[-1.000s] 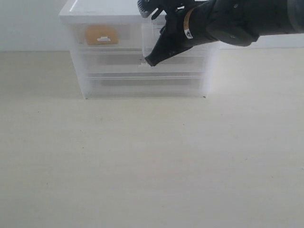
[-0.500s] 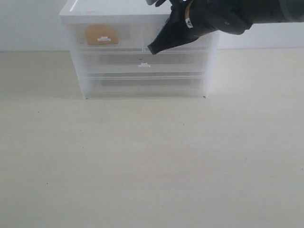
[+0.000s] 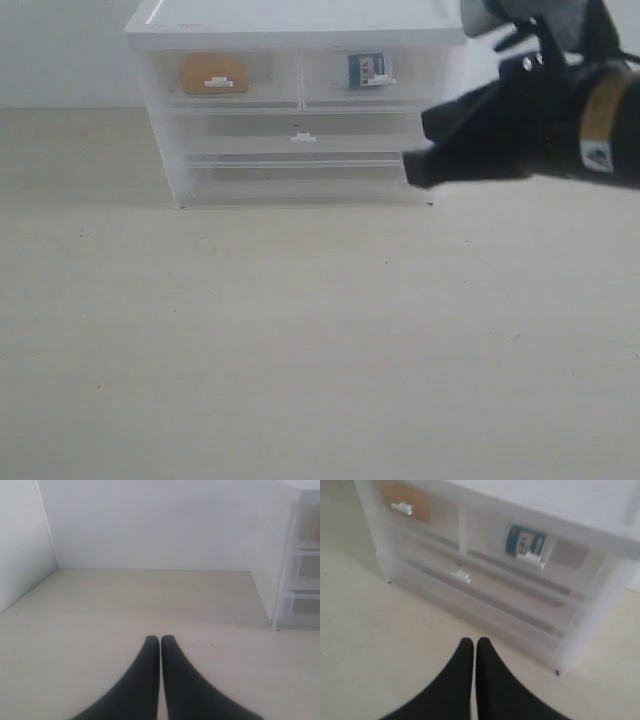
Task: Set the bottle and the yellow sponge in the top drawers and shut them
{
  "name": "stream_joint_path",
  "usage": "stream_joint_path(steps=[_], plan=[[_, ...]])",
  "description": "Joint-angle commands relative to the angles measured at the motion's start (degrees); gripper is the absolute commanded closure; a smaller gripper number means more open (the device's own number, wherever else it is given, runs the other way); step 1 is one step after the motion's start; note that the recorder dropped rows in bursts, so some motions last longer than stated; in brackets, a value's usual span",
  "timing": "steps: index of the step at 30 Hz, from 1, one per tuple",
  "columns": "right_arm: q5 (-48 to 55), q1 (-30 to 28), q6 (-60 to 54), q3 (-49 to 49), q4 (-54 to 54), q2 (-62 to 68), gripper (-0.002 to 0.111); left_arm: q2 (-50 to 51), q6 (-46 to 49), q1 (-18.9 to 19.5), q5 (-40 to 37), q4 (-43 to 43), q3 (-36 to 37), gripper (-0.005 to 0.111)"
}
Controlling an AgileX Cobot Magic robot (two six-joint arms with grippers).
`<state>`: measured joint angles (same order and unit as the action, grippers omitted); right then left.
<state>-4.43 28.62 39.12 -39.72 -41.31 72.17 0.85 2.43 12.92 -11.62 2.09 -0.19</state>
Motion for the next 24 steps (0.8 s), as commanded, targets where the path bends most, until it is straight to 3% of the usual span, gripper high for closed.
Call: stream_joint_path(steps=[1, 4, 7, 13, 24], plan=[[-4.9, -0.1, -13.0, 13.1, 15.8, -10.5, 0.106, 0.2, -0.5, -0.1, 0.1, 0.4, 0.2, 0.103], [-13.5, -0.1, -29.2, 23.9, 37.4, -17.0, 0.106, 0.2, -0.5, -0.1, 0.1, 0.4, 0.2, 0.103], [-19.5, -0.1, -36.2, 31.9, 46.2, -21.9, 0.106, 0.2, -0.5, -0.1, 0.1, 0.4, 0.2, 0.103], [-19.8, -0.1, -39.1, 38.4, 47.0, -27.2, 0.106, 0.2, -0.5, -0.1, 0.1, 0.4, 0.2, 0.103], [-19.2, -1.7, -38.0, 39.7, 47.0, -33.6, 0.106, 0.2, -0.5, -0.1, 0.1, 0.4, 0.2, 0.103]])
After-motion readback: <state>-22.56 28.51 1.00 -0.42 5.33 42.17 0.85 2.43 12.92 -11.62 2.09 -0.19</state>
